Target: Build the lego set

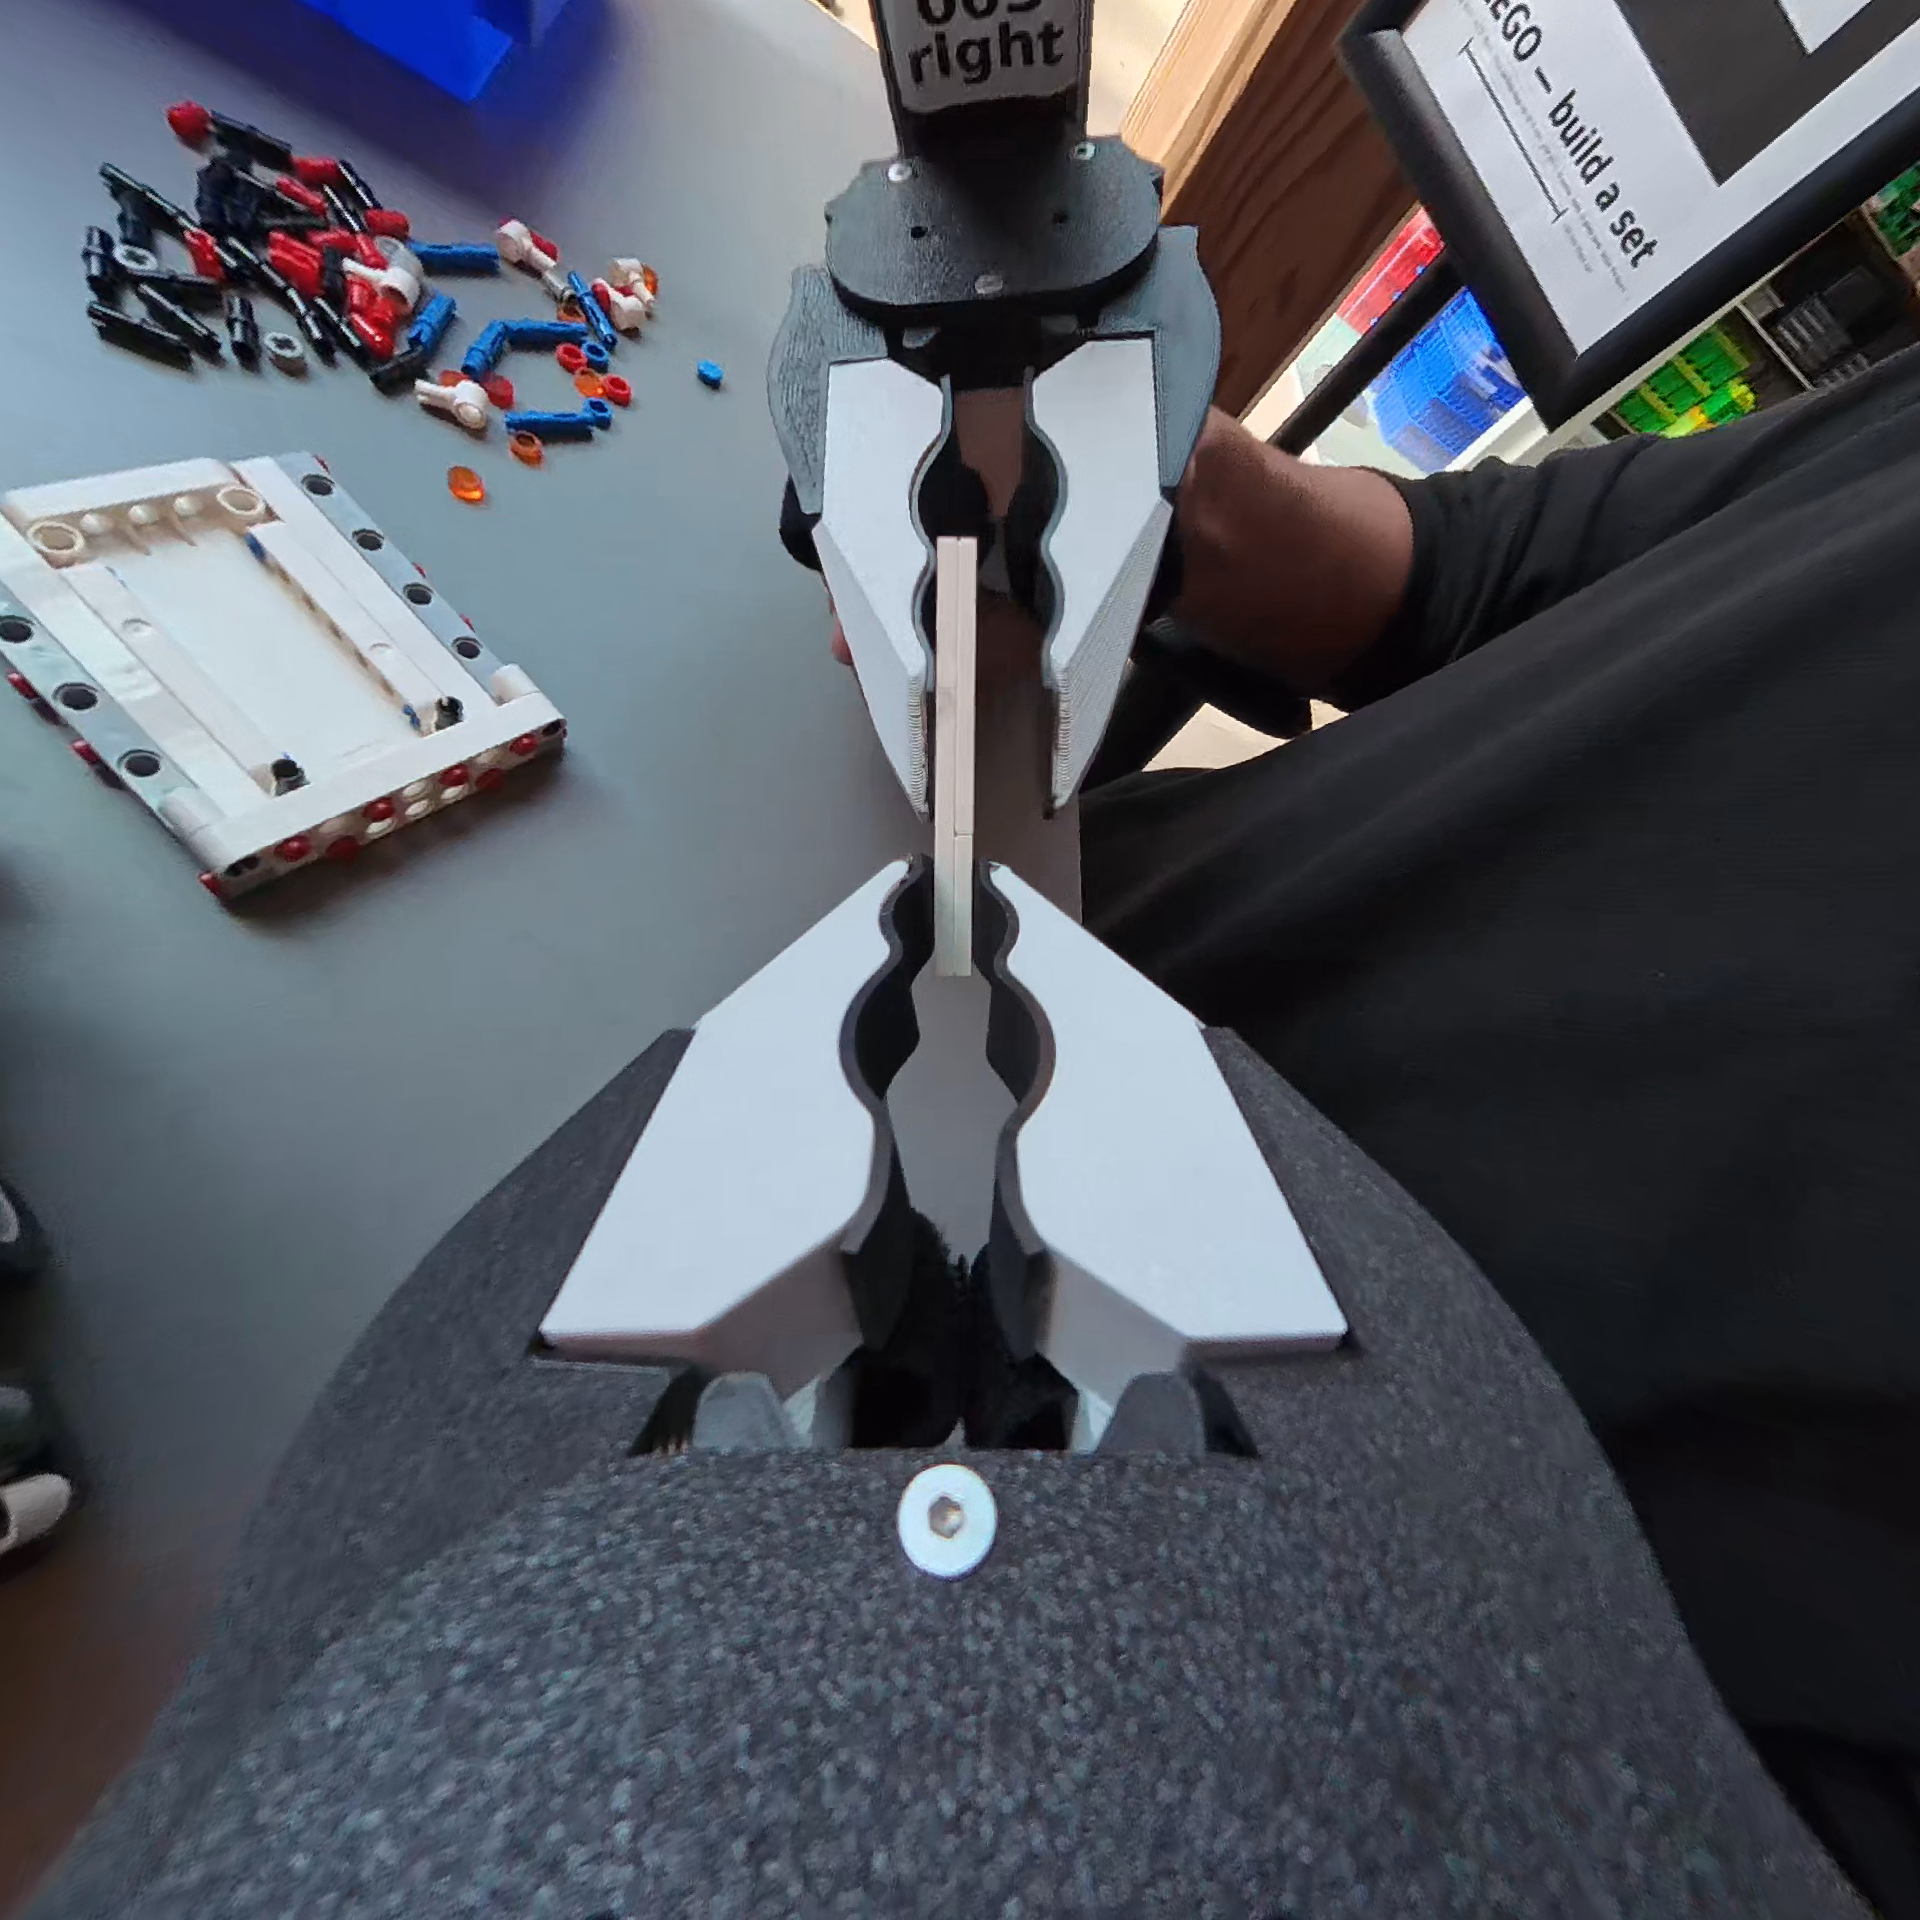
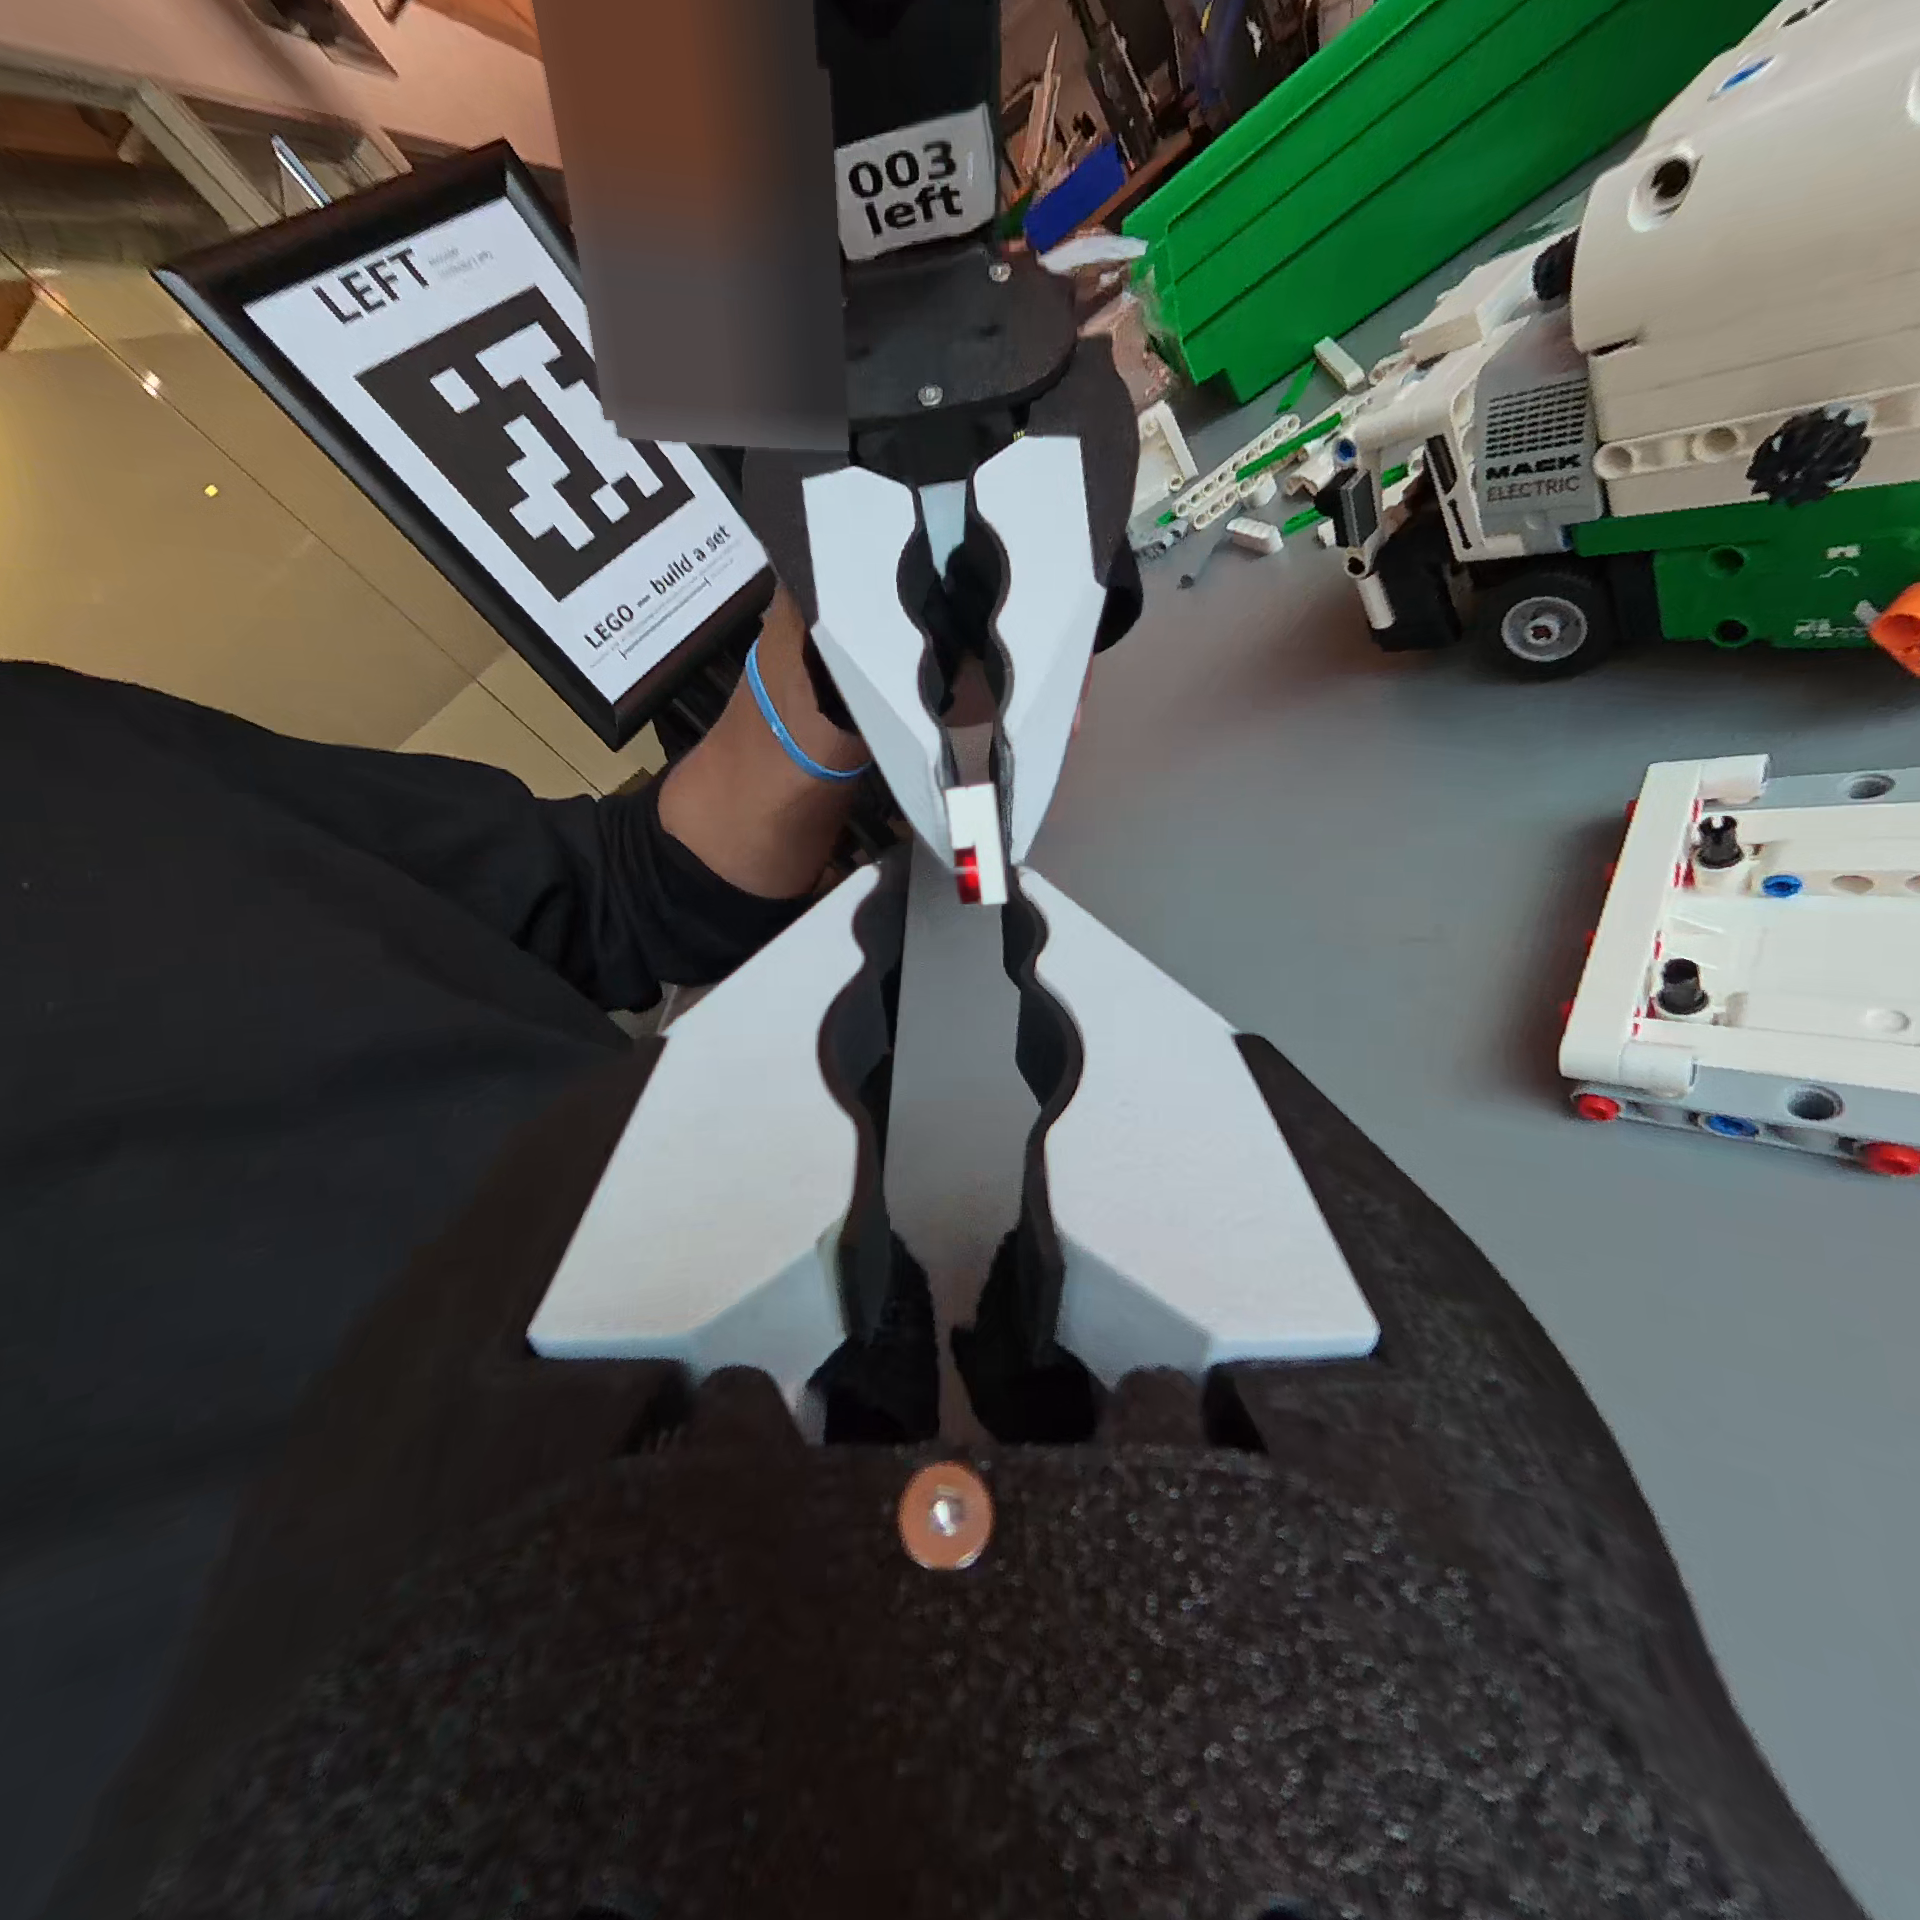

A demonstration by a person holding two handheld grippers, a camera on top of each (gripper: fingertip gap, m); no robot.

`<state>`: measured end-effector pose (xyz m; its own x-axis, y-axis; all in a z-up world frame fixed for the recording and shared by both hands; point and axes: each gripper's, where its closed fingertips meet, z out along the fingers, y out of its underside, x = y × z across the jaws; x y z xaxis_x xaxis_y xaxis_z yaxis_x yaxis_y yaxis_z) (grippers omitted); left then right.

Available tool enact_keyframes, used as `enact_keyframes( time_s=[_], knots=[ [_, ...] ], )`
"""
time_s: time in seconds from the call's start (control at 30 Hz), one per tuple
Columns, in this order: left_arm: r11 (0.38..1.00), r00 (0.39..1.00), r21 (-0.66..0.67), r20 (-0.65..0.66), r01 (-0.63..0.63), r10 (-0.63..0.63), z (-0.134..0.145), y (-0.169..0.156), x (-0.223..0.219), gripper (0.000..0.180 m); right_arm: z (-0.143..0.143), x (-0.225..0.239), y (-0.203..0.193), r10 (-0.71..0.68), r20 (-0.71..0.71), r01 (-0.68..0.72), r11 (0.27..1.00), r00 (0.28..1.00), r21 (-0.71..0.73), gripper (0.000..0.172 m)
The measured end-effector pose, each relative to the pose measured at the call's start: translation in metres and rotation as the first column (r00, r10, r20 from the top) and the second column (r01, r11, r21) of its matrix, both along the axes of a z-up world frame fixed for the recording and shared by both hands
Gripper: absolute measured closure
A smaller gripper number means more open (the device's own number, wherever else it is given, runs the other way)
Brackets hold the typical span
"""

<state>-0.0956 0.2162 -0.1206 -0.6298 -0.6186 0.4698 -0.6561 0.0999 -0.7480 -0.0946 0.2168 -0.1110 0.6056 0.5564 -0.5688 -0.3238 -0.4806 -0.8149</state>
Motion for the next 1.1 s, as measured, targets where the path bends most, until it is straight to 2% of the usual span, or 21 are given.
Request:
enact_keyframes(
  time_s=[0.13, 0.4, 0.77, 1.03, 1.1],
  knots=[
    [1.000, 1.000, 0.014, -0.019, 0.004, -0.004, -0.006, -0.001, 0.000, 0.175, -0.011, 0.003, -0.001, 0.005, 0.097, -0.003, 1.000, 0.995, -0.018, 0.159],
    [0.999, 1.000, 0.045, -0.028, 0.005, -0.004, -0.006, 0.002, -0.001, 0.175, -0.013, 0.002, 0.001, 0.004, 0.103, -0.001, 0.999, 0.995, -0.033, 0.162],
    [1.000, 1.000, 0.003, -0.020, 0.016, -0.016, -0.003, -0.006, 0.000, 0.175, -0.010, -0.001, 0.001, -0.003, 0.095, 0.004, 1.000, 0.995, -0.010, 0.167],
    [0.999, 0.999, 0.014, -0.025, 0.037, -0.036, -0.006, -0.007, -0.003, 0.175, -0.012, -0.004, -0.001, 0.025, 0.093, -0.022, 0.999, 0.995, -0.029, 0.167],
    [0.999, 0.999, 0.019, -0.029, 0.031, -0.031, -0.007, -0.006, -0.003, 0.175, -0.011, -0.003, -0.003, 0.028, 0.105, -0.026, 0.999, 0.994, -0.018, 0.161]
  ],
)
